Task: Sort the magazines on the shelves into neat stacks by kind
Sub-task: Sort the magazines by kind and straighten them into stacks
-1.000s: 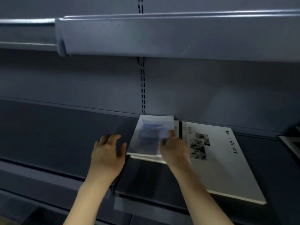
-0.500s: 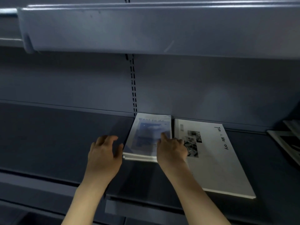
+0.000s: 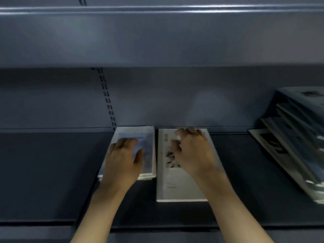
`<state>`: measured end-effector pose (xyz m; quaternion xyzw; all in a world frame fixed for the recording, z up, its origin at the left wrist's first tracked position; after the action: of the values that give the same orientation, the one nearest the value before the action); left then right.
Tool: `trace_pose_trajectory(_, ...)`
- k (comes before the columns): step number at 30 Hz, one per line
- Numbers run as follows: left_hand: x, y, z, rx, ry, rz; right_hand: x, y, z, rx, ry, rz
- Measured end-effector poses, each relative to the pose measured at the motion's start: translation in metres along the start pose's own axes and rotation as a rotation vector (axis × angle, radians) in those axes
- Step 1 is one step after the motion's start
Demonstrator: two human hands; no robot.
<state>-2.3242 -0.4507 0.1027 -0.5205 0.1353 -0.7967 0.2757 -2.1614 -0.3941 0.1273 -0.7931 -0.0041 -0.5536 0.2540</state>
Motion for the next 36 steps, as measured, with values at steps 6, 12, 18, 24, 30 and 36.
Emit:
trace_pose_trajectory(6, -0.024, -0.015, 0.099, -0.128, 0.069, -0.019, 0.071, -0.008, 0.079, -0.042, 0.019, 0.06)
trace_pose_trajectory(12, -0.032, -0.023, 0.208, -0.202, 0.127, 0.043, 0.15, -0.011, 0.148, -0.008, 0.082, 0.132)
trace_pose_trajectory(18, -0.05, -0.025, 0.31, -0.295, 0.157, 0.058, 0.204, 0.013, 0.237, -0.058, 0.143, 0.159)
trace_pose_trajectory(24, -0.074, -0.013, 0.377, -0.255, 0.197, -0.007, 0.226, 0.033, 0.303, -0.094, 0.069, 0.158)
trace_pose_trajectory(30, -0.101, -0.012, 0.417, -0.119, -0.006, -0.22, 0.238, 0.051, 0.358, -0.162, 0.026, 0.14)
trace_pose_trajectory(36, -0.125, -0.017, 0.437, 0.069, -0.036, -0.455, 0.249, 0.06, 0.393, -0.175, 0.056, 0.138)
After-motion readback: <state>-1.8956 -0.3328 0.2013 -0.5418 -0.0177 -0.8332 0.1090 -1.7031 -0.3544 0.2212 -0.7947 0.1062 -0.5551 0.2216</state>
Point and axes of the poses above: each hand's wrist, its own y-axis away from the middle knuckle, its own x-axis out of the back of the hand, z = x × y, the point moved 7 cm from there along -y, towards the middle knuckle, and after that the axes turned 6 degrees about z, right-handed, at the moved point
